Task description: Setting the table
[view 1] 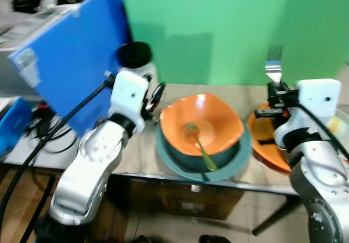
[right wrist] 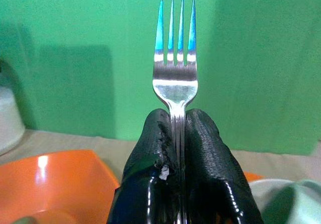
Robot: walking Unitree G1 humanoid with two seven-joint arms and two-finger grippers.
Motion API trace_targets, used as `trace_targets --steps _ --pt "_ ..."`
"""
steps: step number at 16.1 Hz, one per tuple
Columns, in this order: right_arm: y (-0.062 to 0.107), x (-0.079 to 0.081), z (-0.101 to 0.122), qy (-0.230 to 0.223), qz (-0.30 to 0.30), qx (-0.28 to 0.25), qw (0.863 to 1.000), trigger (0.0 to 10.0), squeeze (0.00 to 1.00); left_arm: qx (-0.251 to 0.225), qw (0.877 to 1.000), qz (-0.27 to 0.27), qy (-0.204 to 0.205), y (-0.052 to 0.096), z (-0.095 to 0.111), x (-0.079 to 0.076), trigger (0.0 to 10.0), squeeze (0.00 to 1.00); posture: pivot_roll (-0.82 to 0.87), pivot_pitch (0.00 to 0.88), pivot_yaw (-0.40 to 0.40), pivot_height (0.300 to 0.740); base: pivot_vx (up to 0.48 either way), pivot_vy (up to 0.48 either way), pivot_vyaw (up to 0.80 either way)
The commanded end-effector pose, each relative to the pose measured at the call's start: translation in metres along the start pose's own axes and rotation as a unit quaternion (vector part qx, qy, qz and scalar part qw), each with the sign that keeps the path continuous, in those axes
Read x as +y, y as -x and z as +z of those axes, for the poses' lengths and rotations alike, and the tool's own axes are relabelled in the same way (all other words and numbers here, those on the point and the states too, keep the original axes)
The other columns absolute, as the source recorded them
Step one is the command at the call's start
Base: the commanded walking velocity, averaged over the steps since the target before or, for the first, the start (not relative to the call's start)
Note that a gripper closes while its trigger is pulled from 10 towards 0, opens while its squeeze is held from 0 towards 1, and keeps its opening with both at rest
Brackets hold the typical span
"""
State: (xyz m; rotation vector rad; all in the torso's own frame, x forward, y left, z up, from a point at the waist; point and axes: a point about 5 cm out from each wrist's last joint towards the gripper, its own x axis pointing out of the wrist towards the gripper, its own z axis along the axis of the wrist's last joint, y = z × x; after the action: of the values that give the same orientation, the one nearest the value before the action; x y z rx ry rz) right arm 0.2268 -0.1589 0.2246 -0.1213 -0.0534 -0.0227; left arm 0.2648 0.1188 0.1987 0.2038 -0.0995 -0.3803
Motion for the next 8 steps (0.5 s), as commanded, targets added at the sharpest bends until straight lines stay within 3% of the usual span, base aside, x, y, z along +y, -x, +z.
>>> trace_targets --steps 1,6,8 --pt "0.001 0.001 0.006 0.009 0.000 -0.012 1.000 10.0 0.00 0.002 1.000 0.012 0.000 0.003 -0.002 0.004 10.0 0.00 0.05 0.000 0.078 0.740 0.000 0.000 -0.76" --pt "-0.004 -0.001 0.005 0.018 -0.003 -0.004 1.000 10.0 0.00 0.018 0.999 0.041 0.003 0.008 -0.014 0.009 10.0 0.00 0.06 0.000 0.067 0.740 0.000 0.000 -0.77" --pt "-0.007 -0.003 0.001 -0.002 -0.012 0.010 1.000 10.0 0.00 0.024 0.998 0.054 0.001 0.008 -0.016 0.011 10.0 0.00 0.06 0.000 0.060 0.740 0.000 0.000 -0.76"
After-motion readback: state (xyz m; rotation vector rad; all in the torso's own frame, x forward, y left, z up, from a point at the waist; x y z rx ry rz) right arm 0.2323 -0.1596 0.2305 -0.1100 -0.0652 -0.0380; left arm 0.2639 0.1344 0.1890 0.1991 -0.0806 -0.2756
